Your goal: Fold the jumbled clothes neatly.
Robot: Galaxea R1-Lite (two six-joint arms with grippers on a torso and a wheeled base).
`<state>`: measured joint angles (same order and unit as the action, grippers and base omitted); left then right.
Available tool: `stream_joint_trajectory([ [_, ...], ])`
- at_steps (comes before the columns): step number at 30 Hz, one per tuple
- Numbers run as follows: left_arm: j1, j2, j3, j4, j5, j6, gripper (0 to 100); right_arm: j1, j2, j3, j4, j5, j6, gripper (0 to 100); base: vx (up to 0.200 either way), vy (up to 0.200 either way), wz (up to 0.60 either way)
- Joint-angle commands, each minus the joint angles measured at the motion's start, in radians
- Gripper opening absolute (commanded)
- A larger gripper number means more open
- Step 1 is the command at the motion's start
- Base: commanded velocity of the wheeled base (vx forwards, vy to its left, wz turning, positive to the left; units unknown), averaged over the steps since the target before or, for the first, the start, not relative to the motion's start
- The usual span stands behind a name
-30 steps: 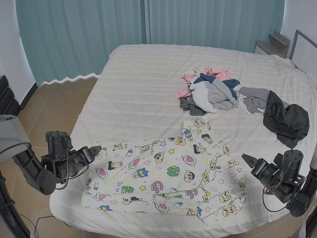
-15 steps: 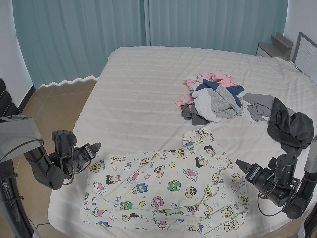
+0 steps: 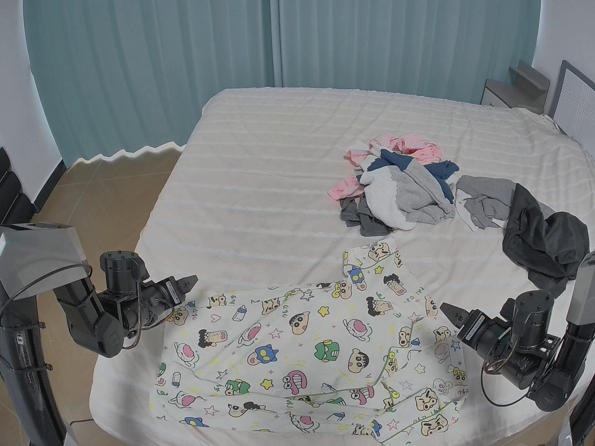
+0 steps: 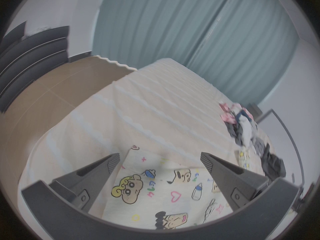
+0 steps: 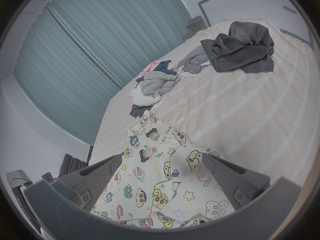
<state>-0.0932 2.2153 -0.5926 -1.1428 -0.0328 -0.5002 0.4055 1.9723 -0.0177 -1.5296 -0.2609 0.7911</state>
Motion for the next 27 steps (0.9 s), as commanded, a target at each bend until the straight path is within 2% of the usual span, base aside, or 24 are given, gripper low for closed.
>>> stream_joint_trajectory([
  [1, 0.084, 0.012, 0.007, 0.020, -0.099, 0.161, 100, 0.003, 0.003, 0.018, 0.000, -0.001, 0.008, 100, 0.000, 0.000, 0.00],
  [4, 0.130, 0.004, 0.005, 0.086, -0.161, 0.295, 100, 0.001, 0.003, 0.018, 0.000, -0.001, 0.016, 100, 0.000, 0.000, 0.00],
  [8, 0.158, -0.003, -0.024, 0.186, -0.220, 0.391, 100, 0.012, 0.008, 0.018, 0.000, 0.000, 0.017, 100, 0.000, 0.000, 0.00],
  [10, 0.156, 0.001, -0.039, 0.198, -0.225, 0.391, 100, 0.013, 0.008, 0.018, 0.000, -0.001, 0.017, 100, 0.000, 0.000, 0.00],
  [15, 0.150, 0.053, -0.073, 0.209, -0.345, 0.397, 100, 0.035, 0.008, 0.018, 0.002, -0.028, 0.019, 100, 0.000, 0.000, 0.00],
  [27, 0.138, 0.178, -0.201, 0.236, -0.358, 0.387, 100, 0.047, 0.054, 0.016, -0.001, -0.023, 0.017, 100, 0.000, 0.000, 0.00],
])
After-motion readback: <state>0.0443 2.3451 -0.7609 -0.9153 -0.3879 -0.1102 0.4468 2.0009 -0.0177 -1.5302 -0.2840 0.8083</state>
